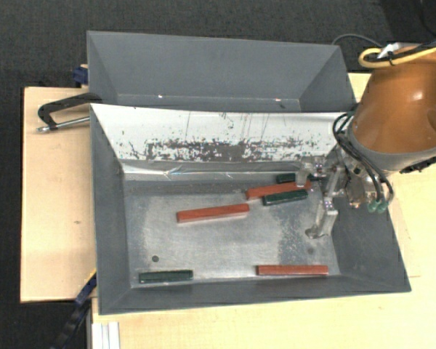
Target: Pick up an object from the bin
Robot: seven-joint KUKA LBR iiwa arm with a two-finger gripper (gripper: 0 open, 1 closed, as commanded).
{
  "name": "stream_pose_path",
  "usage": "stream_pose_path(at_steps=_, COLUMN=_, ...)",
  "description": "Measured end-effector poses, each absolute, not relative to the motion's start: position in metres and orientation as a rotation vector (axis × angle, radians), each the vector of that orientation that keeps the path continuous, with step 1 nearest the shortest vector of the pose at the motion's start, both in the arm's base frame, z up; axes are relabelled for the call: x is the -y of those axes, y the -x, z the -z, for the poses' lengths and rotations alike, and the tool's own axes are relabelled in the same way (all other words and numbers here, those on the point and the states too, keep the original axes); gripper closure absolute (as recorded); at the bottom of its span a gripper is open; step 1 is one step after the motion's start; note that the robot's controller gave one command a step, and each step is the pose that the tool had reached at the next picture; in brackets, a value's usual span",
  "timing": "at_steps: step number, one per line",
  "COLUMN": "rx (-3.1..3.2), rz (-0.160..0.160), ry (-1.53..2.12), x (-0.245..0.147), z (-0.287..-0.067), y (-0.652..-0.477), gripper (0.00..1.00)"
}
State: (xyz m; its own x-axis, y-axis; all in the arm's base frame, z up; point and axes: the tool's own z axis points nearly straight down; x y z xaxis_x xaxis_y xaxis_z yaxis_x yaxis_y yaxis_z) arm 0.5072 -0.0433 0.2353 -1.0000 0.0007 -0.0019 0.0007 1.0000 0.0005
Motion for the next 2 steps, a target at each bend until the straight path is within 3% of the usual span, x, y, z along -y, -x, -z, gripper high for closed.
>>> stream_pose_path(at_steps=1, rx=-3.088, rz=0.000, ry=0.546, x=0.031, z=-0.242, y=-0.505, gripper=1.00)
stream_pose_path(at_steps=2, rx=-3.062, rz=0.003, ry=0.661, x=0.030, z=-0.261, y=-0.505, gripper=1.00)
